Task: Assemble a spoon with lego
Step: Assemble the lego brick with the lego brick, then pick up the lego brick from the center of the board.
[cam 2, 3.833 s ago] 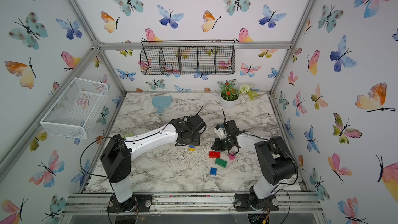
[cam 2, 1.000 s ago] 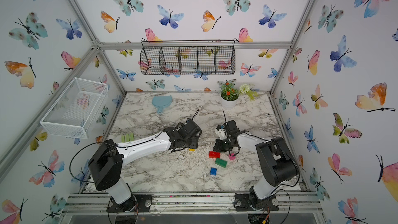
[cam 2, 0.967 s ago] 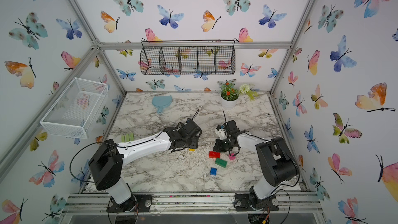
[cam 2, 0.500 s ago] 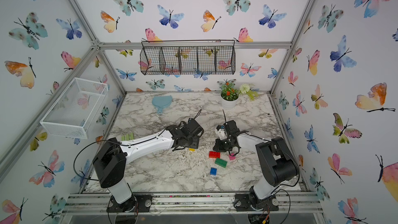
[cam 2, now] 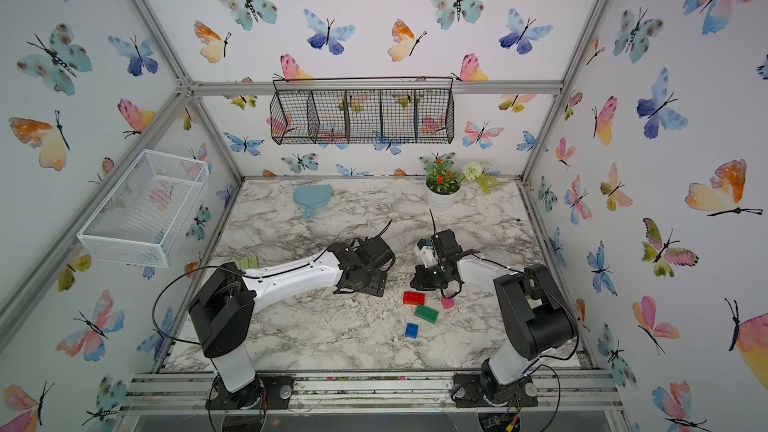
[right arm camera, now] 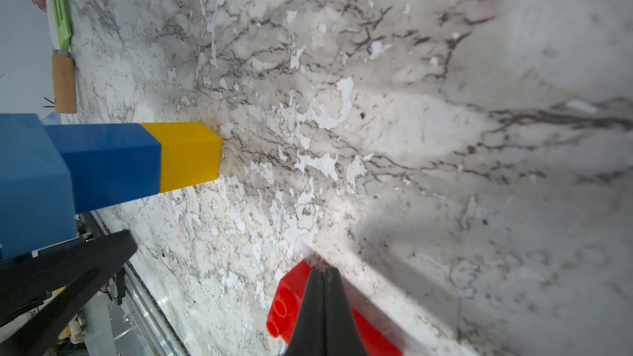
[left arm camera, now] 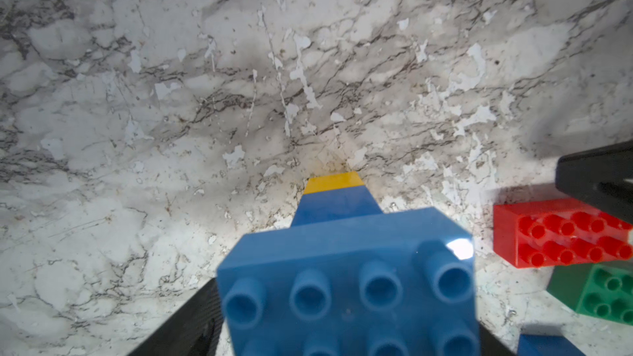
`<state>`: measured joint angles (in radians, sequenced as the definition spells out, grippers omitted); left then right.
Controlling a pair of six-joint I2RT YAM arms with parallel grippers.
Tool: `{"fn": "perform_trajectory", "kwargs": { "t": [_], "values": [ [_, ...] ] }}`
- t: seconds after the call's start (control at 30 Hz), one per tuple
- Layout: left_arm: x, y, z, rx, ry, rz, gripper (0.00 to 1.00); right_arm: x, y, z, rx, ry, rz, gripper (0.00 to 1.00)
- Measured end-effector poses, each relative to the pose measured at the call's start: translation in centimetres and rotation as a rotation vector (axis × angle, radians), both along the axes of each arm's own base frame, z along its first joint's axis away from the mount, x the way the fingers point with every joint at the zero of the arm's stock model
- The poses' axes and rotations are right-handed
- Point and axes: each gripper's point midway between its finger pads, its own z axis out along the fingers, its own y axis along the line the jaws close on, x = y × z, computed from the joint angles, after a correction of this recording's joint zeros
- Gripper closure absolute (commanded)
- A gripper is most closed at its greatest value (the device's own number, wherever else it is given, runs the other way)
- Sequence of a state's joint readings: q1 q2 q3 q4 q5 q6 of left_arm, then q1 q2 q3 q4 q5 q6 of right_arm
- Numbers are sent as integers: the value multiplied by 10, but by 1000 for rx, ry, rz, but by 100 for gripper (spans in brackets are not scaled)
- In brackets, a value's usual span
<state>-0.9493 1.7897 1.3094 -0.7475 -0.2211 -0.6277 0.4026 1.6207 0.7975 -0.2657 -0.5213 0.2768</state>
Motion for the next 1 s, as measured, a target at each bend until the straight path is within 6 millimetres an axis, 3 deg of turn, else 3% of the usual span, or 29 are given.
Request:
{"fn": "perform_trajectory", "kwargs": {
  "t": [0.17,0.33,0.4,0.53,0.67,0.73,0.83,1.0],
  "values": [
    [-1,1,2,5,1,1,2,-2,-2,0,-11,5,-3,94],
    [1,-1,25,-47,-35,1,2,-5,-7,8,-27,1,-16,58],
    [2,-1,50,-106,-78,3,2,-6,-10,17,-36,-6,-28,43],
    [4,7,124,-288,-231,15,2,-5,-14,43,-40,-47,-60,31],
    [-8,45,192,-465,-426,41,2,-6,-20,64,-67,-86,-102,24],
    [-18,66,209,-521,-500,51,2,-9,-20,66,-94,-88,-117,12],
    [-32,93,209,-555,-564,63,2,-18,-14,58,-148,-67,-118,9],
    [-48,117,181,-547,-578,60,2,-27,-9,43,-227,-32,-161,2]
  ]
}}
